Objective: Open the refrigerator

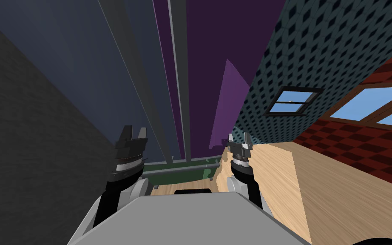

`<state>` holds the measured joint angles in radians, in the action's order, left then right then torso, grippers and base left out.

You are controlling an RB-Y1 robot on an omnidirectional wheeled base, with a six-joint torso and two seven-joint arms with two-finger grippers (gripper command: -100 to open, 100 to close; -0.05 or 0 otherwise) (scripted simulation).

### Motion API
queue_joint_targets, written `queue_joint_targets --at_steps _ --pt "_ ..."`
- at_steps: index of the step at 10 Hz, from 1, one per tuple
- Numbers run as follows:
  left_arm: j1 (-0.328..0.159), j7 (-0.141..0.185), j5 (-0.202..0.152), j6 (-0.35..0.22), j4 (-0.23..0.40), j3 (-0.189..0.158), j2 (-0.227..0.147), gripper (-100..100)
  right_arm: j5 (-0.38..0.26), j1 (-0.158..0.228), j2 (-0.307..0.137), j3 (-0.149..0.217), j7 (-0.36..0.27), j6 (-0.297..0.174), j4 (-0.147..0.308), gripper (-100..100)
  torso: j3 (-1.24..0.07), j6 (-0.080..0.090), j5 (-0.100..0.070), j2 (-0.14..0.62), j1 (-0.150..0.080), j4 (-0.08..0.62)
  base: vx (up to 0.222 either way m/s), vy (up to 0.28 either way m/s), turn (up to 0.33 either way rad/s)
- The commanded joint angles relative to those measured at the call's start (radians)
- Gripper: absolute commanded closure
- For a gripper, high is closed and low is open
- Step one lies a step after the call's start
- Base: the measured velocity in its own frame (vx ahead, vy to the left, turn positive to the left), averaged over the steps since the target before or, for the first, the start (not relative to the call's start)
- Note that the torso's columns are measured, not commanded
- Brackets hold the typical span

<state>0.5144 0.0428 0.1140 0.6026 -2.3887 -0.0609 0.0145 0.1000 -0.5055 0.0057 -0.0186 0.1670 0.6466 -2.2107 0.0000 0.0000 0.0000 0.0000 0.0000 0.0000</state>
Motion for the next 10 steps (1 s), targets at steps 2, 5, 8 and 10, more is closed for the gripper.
queue_joint_targets --at_steps 2,5,8,10 --pt "0.0 0.0 0.0 0.0 0.0 0.0 0.0 0 0.0 0.0 0.0 0.0 0.0 0.0 0.0 0 -0.209 0.0 0.0 0.104 0.0 0.105 0.0 0.0 0.0" --pt "0.0 0.0 0.0 0.0 0.0 0.0 0.0 0 0.0 0.0 0.0 0.0 0.0 0.0 0.0 0 -0.644 0.0 0.0 0.322 0.0 0.322 0.0 0.0 0.0" --pt "0.0 0.0 0.0 0.0 0.0 0.0 0.0 0 0.0 0.0 0.0 0.0 0.0 0.0 0.0 0 -1.087 0.0 0.0 0.544 0.0 0.544 0.0 0.0 0.0" --pt "-0.002 0.0 -0.001 0.004 0.01 0.002 -0.028 -100 0.0 0.0 0.0 0.0 0.0 0.0 0.0 0 -1.382 0.0 0.0 0.691 0.0 0.691 0.003 -0.001 -0.005"
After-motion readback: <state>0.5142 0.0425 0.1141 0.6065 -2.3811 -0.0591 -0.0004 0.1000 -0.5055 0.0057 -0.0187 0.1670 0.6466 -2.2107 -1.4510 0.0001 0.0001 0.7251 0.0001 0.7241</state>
